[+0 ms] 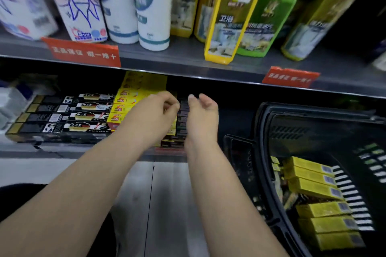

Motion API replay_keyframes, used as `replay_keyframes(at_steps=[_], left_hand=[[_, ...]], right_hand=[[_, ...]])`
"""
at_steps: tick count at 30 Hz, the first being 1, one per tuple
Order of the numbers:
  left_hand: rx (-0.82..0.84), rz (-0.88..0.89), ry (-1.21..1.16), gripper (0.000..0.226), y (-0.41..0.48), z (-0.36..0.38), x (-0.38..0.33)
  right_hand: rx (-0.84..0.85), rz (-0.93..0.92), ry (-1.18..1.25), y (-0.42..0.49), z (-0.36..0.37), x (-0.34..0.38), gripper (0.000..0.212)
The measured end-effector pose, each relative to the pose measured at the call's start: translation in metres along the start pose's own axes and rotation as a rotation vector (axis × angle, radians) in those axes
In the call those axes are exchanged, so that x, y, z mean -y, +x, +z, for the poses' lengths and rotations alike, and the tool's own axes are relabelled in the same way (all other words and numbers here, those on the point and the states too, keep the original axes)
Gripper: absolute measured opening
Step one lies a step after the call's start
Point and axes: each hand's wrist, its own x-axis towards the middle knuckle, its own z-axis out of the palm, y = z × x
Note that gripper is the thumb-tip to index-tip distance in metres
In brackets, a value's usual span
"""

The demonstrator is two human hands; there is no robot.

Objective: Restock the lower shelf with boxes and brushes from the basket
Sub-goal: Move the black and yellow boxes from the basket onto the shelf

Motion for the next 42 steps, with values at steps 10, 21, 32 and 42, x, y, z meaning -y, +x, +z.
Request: replay_keyframes(at_steps=[10,21,32,42], left_hand=[[0.267,0.431,0.108,0.016,-0.018,0.087,-0.094],[0.576,0.638,0.385,0.022,0.000,0.156,-0.110],[0.525,0.586,0.336,0.019,0.004,0.168,-0.113],[0.588,-0.143,-0.354,0.045,0.006,0.178,-0.139]], right_hand=[[0.168,-0.289,-0.560,0.011,-0.183,0.064,0.016],[0.379,0.223,-1.428,0.101,-0.337,-0.026,0.033],[0.411,-0.171,-1.892,0.141,-0.293,-0.088,0.050],[0.547,-1.292,-1.578,0.062,-0.305,0.052,0.030]])
